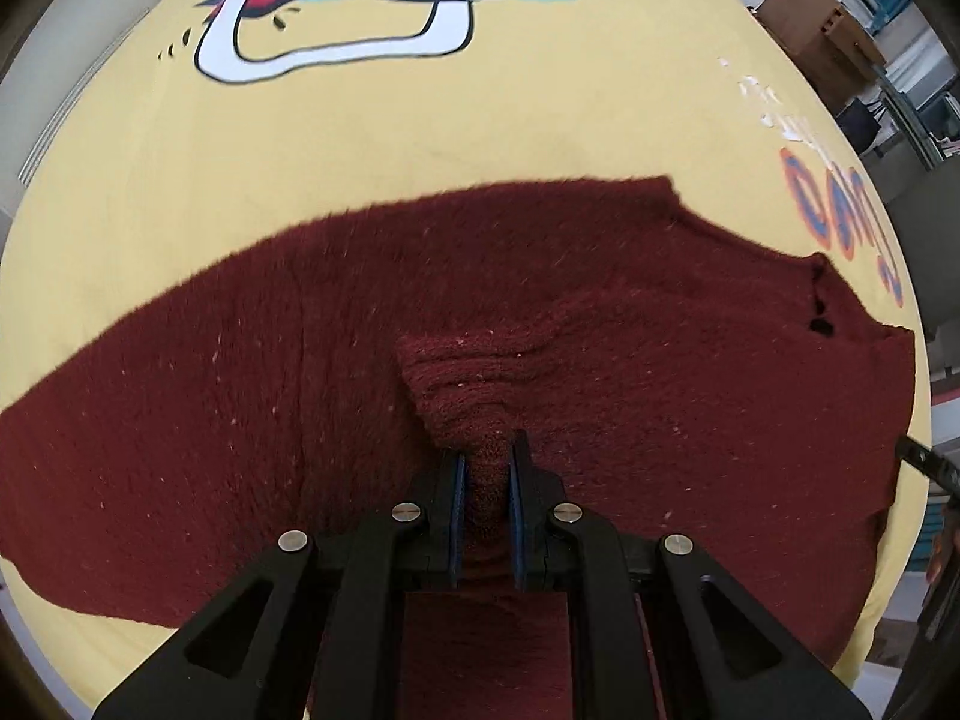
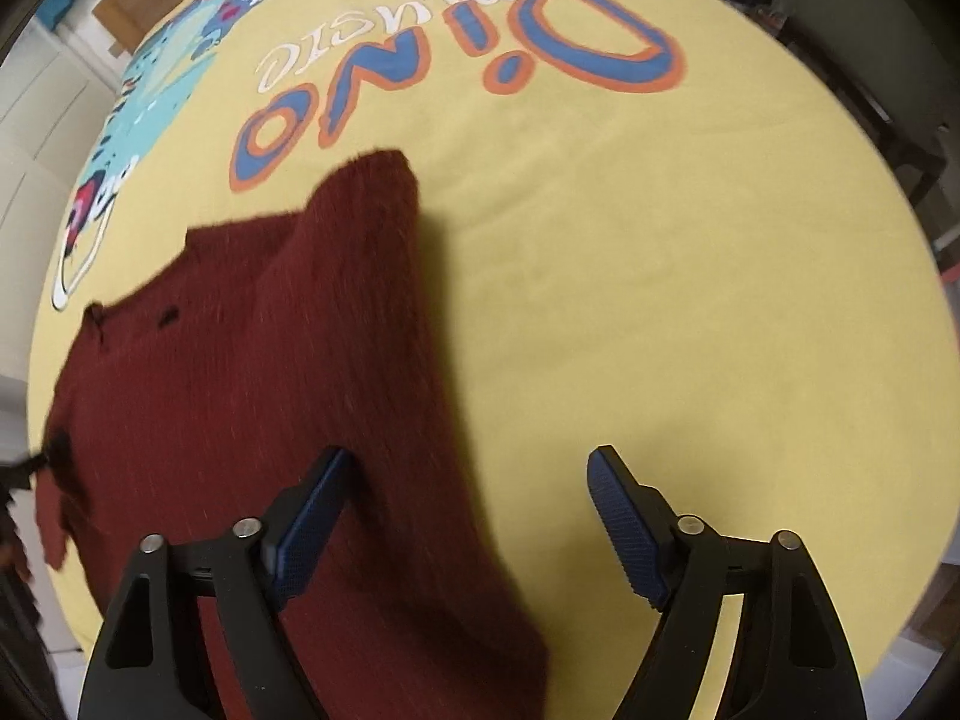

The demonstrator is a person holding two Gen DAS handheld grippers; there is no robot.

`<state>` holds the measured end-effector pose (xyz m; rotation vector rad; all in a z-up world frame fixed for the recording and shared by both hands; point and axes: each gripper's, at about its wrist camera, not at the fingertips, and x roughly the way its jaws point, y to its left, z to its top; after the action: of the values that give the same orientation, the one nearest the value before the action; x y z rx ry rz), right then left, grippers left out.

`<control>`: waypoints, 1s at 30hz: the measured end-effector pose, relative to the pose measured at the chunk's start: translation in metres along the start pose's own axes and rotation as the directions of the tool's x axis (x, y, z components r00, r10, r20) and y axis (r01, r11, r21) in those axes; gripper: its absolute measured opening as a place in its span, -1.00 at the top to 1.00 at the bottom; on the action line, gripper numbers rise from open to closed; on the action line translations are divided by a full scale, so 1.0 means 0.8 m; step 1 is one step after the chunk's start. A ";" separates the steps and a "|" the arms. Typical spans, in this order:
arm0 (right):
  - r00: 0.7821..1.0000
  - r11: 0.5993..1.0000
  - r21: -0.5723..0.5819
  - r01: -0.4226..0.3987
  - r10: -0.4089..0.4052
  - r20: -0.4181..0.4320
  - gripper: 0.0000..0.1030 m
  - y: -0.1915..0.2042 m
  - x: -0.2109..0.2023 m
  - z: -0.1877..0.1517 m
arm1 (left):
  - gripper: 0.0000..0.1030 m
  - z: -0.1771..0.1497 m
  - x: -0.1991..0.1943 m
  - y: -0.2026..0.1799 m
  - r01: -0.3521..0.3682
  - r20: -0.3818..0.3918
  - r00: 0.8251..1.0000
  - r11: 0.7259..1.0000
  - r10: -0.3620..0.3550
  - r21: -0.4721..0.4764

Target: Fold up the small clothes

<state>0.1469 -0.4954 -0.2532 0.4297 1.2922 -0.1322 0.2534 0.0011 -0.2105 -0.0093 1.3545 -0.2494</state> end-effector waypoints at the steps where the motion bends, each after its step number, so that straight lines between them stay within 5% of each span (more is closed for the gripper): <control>1: 1.000 1.000 0.008 -0.008 0.008 -0.019 -0.19 0.002 0.009 0.006 | 0.81 -0.001 0.003 0.001 0.003 -0.003 1.000 1.000 -0.003 -0.003; 2: 0.998 1.000 0.019 -0.009 0.010 -0.055 -0.09 0.004 0.022 0.010 | 0.81 -0.002 0.004 0.001 0.005 -0.003 1.000 1.000 -0.005 -0.004; 4: 0.996 1.000 0.011 -0.028 0.029 -0.085 0.48 0.011 0.038 0.010 | 0.81 0.001 0.008 -0.003 0.005 -0.004 1.000 1.000 -0.005 -0.004; 7: 0.998 1.000 -0.003 0.004 -0.004 -0.062 0.64 0.016 0.039 0.006 | 0.81 0.000 0.010 -0.009 -0.001 -0.005 1.000 1.000 0.001 0.008; 13: 0.996 0.996 -0.025 0.089 -0.089 -0.020 0.77 0.008 0.020 0.000 | 0.80 -0.006 0.025 -0.020 -0.005 -0.011 1.000 1.000 0.005 0.016; 22: 0.992 0.990 -0.071 0.124 -0.126 -0.019 0.70 0.030 0.027 -0.005 | 0.71 -0.012 0.037 -0.036 -0.025 0.023 0.999 1.000 0.025 0.008; 24: 0.992 0.989 -0.076 0.125 -0.126 -0.009 0.65 0.040 0.024 -0.004 | 0.48 -0.014 0.029 -0.041 -0.046 0.035 0.998 0.999 0.046 0.014; 26: 0.990 0.986 -0.091 0.142 -0.140 0.023 0.58 0.051 0.010 -0.007 | -0.22 -0.014 0.016 -0.051 -0.082 0.065 0.995 0.996 0.079 0.038; 27: 0.986 0.981 -0.101 0.165 -0.160 0.051 0.49 0.059 0.000 -0.009 | -0.38 -0.014 0.009 -0.056 -0.091 0.083 0.993 0.995 0.087 0.045; 29: 0.979 0.975 -0.121 0.185 -0.171 0.114 0.03 0.077 -0.021 -0.012 | -0.74 -0.014 -0.012 -0.067 -0.111 0.131 0.986 0.992 0.102 0.064; 30: 0.978 0.976 -0.129 0.174 -0.156 0.139 -0.35 0.086 -0.029 -0.013 | -0.80 -0.015 -0.019 -0.073 -0.114 0.146 0.984 0.991 0.102 0.075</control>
<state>0.1537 -0.4316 -0.2175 0.1895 1.2007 -0.2046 0.2290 -0.0514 -0.1899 0.1139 1.1979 -0.2091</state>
